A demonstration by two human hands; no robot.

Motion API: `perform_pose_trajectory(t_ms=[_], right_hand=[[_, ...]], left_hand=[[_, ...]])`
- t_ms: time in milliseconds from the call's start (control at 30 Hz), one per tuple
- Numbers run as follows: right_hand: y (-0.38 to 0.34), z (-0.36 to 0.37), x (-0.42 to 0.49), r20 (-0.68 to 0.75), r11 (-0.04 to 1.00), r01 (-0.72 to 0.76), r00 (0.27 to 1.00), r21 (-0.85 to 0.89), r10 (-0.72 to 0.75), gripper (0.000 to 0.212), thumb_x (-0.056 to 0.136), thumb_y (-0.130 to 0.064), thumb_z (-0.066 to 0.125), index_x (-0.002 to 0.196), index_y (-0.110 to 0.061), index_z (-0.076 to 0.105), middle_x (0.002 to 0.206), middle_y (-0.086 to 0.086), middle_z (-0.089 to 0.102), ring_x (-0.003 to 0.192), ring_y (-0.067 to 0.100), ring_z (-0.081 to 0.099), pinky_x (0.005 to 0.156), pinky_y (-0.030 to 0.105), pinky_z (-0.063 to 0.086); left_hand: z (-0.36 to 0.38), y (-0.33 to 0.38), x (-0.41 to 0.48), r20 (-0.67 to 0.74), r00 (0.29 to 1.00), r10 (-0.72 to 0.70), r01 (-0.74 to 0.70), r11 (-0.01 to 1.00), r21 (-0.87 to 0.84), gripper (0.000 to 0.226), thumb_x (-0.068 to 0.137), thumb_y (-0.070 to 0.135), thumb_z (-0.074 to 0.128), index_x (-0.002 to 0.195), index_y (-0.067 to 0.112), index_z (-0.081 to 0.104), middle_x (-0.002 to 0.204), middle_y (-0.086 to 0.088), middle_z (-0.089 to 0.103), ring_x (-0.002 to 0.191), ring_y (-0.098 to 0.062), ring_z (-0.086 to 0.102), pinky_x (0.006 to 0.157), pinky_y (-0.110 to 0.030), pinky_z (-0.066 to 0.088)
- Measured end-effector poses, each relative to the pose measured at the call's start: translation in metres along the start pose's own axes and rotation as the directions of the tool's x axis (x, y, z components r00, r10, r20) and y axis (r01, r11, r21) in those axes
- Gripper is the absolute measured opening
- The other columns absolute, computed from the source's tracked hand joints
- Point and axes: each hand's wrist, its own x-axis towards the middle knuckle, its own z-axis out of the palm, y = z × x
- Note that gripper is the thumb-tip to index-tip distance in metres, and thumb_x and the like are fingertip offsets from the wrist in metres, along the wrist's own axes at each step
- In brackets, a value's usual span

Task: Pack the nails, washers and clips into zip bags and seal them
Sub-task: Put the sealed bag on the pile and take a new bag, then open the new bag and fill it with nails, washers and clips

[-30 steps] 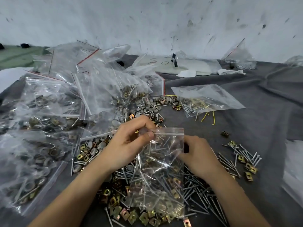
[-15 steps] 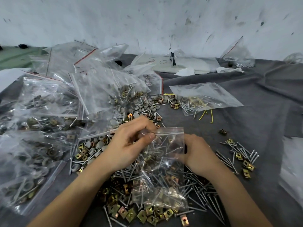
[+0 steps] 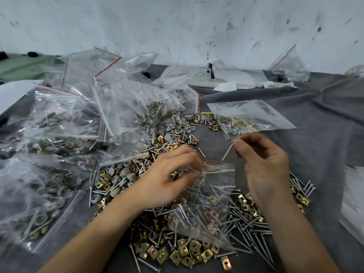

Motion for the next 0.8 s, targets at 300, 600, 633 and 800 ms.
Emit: perform_pose_trajectory(t_ms=[300,600,633,800], right_hand=[[-0.005,0.007,-0.010,0.323,0.996,-0.045,0.944,-0.077,0.067,0.012,0.067,-0.032,0.075,0.069,-0.020,0.074,0.085,0.003,0.071,0.078,0.015,0.066,0.070,0.025,0.055],[-0.004,0.005,-0.007,0.250,0.996,-0.020,0.967,-0.084,0.041,0.018,0.082,-0.032,0.062,0.080,-0.018,0.074,0.086,-0.002,0.072,0.084,0.010,0.066,0.078,0.021,0.053],[-0.002,0.004,-0.007,0.219,0.994,-0.035,0.974,-0.108,0.058,0.015,0.084,-0.029,0.062,0.082,-0.021,0.074,0.086,-0.003,0.072,0.083,0.009,0.066,0.076,0.021,0.053],[0.011,-0.001,-0.002,0.194,0.847,-0.038,0.967,-0.530,0.164,0.014,0.090,-0.016,0.063,0.084,-0.027,0.069,0.076,-0.012,0.069,0.072,-0.001,0.062,0.056,0.007,0.043]], left_hand=[[-0.003,0.004,0.002,-0.095,0.995,0.011,-0.012,1.000,-0.014,0.017,0.089,0.012,0.053,0.088,-0.002,0.063,0.096,-0.011,0.062,0.090,-0.020,0.059,0.077,-0.033,0.049],[-0.002,0.001,0.002,-0.136,0.991,-0.018,0.016,1.000,-0.016,0.015,0.091,0.015,0.052,0.087,0.003,0.060,0.094,-0.009,0.062,0.083,-0.006,0.057,0.068,-0.021,0.045],[-0.002,0.001,0.002,-0.150,0.988,-0.033,0.030,0.999,-0.021,0.012,0.091,0.017,0.052,0.088,0.008,0.060,0.094,-0.007,0.062,0.083,-0.014,0.059,0.069,-0.029,0.048],[-0.004,-0.002,0.001,-0.255,0.959,-0.124,0.126,0.992,-0.008,0.016,0.091,0.024,0.049,0.088,0.013,0.059,0.089,-0.002,0.060,0.077,-0.014,0.056,0.066,-0.027,0.045]])
